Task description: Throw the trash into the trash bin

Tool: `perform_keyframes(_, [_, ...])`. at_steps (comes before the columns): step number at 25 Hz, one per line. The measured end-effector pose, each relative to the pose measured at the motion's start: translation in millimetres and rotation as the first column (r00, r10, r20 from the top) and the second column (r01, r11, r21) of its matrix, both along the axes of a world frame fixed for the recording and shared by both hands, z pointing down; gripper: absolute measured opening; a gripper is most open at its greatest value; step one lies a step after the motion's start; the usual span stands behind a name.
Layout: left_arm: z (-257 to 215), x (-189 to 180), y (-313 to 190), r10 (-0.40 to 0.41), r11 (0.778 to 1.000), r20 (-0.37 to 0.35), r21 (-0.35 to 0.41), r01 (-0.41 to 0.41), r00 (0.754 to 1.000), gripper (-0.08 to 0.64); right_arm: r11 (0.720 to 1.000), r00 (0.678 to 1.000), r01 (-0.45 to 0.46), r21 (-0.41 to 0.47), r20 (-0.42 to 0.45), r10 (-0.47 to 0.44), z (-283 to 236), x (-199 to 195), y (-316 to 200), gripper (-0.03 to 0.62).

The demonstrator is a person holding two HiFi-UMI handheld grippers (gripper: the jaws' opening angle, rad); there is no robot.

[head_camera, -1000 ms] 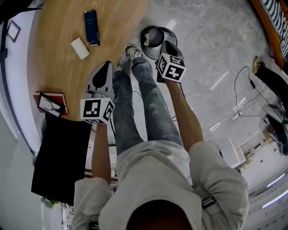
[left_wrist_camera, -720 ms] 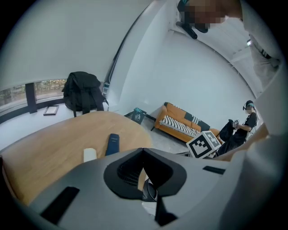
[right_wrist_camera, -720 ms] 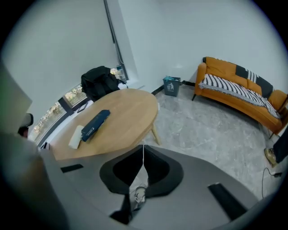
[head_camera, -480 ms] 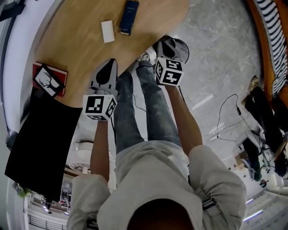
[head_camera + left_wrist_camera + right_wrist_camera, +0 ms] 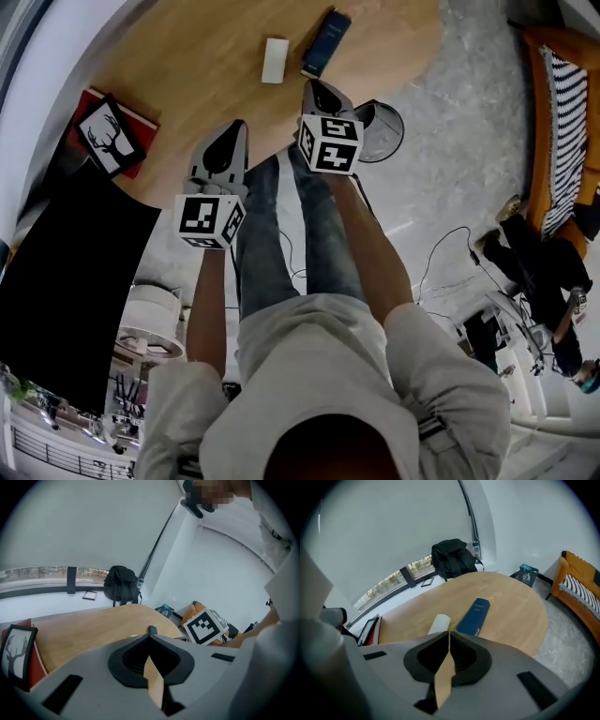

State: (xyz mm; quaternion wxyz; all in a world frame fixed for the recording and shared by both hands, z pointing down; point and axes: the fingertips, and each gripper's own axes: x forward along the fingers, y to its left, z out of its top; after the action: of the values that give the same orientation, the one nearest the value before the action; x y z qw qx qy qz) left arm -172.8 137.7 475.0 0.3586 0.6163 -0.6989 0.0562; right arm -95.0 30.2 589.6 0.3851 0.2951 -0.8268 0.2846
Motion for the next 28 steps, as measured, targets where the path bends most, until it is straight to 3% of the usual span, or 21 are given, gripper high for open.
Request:
perform_keyframes(4, [1, -19, 8, -0.036, 0.999, -0.011, 0.0, 0.036, 0.999, 0.017, 0.994, 0.996, 0.085, -0.075, -0.005, -0.085, 13, -33, 18, 0.05])
perform_keyframes(6, [3, -26, 12, -0.047, 0.999, -0.015, -0.005, 0.046, 0.999, 0.017, 0.982, 0.995, 0.105, -0.159, 0.016, -0.103, 24, -48, 29, 0.28])
perform_keyframes(10, [6, -39, 20, -0.056, 0.998, -0.016, -0.012, 0.056, 0.998, 0.017, 0.969, 0.992, 0.114, -0.217, -0.023, -0.122, 48, -64, 39, 0.336])
perform_keyframes(18, [8, -54, 31, -0.065, 0.997, -0.014, -0.03, 0.065, 0.998, 0.017, 0.977, 0.982, 0.035, -0.209, -0.177, -0.073, 76, -66, 28, 0.334])
perform_keyframes(21, [8, -55, 30, -0.068, 0.997, -0.019, -0.032, 0.067, 0.998, 0.017, 0.977, 0.98, 0.027, -0.209, -0.188, -0.068, 79, -65, 27, 0.264])
perform_keyframes(28, [6, -57, 26, -0.063, 0.997, -0.02, -0.034, 0.063, 0.998, 0.017, 0.979, 0.983, 0.051, -0.199, -0.161, -0.084, 72, -65, 25, 0.222])
